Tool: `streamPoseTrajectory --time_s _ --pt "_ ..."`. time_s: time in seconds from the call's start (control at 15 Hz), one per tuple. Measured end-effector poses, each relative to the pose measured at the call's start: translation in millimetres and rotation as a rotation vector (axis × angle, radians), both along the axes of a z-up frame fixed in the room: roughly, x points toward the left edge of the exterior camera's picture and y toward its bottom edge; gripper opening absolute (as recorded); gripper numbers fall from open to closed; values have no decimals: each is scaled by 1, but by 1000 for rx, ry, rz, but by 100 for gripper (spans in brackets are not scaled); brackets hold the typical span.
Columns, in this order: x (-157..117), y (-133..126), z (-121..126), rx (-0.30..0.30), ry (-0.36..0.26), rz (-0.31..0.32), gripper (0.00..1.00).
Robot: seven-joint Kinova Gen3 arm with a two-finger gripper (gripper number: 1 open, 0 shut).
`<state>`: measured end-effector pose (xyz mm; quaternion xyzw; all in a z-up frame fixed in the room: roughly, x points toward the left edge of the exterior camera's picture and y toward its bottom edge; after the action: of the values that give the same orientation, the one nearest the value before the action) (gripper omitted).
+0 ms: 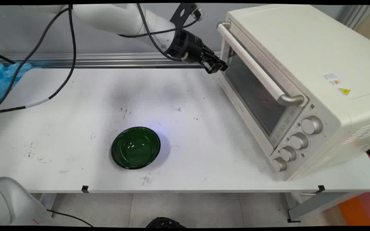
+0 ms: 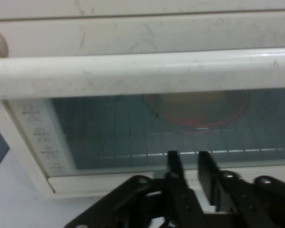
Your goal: Open the oven
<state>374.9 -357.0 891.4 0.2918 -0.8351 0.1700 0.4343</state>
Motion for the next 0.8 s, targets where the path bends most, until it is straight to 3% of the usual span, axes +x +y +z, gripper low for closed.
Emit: streamPoseTrajectory --time_s 0.07,0.33,0.8 --pt "0 0 1 -2 -1 -4 100" --pt "7 -3 8 -8 -27 -37 100" --pt "29 -7 38 -39 -116 -170 100"
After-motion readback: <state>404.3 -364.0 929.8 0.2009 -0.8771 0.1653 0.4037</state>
